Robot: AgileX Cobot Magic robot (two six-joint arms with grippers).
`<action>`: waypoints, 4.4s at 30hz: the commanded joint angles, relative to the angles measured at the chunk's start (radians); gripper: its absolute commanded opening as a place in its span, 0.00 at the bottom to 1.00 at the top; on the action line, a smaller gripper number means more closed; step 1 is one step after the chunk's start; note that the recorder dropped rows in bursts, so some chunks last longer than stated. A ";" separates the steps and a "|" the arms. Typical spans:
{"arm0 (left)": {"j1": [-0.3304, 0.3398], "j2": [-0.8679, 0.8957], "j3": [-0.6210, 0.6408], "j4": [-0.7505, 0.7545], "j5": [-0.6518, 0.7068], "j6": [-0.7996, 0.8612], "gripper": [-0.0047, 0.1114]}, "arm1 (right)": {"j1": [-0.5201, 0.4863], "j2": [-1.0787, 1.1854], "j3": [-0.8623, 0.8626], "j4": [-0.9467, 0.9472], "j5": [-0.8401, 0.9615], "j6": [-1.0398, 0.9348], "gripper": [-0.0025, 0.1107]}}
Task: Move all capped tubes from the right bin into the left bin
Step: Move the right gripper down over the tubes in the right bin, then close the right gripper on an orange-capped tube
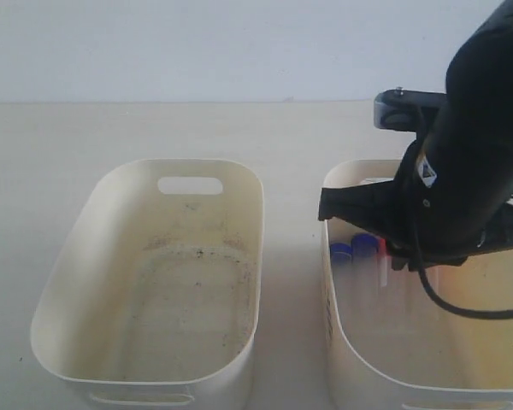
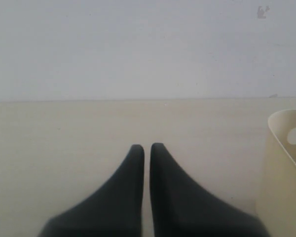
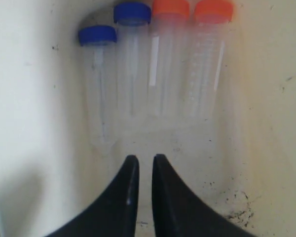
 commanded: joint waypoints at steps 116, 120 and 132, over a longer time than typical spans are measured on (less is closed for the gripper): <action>-0.007 0.004 -0.002 -0.003 -0.007 -0.004 0.08 | -0.218 0.443 -0.001 0.066 -0.233 -0.279 0.18; -0.007 0.004 -0.002 -0.003 -0.007 -0.004 0.08 | -0.218 0.431 -0.001 0.065 -0.215 -0.279 0.02; -0.007 0.004 -0.002 -0.003 -0.007 -0.004 0.08 | -0.218 0.222 -0.001 0.054 -0.108 -0.281 0.02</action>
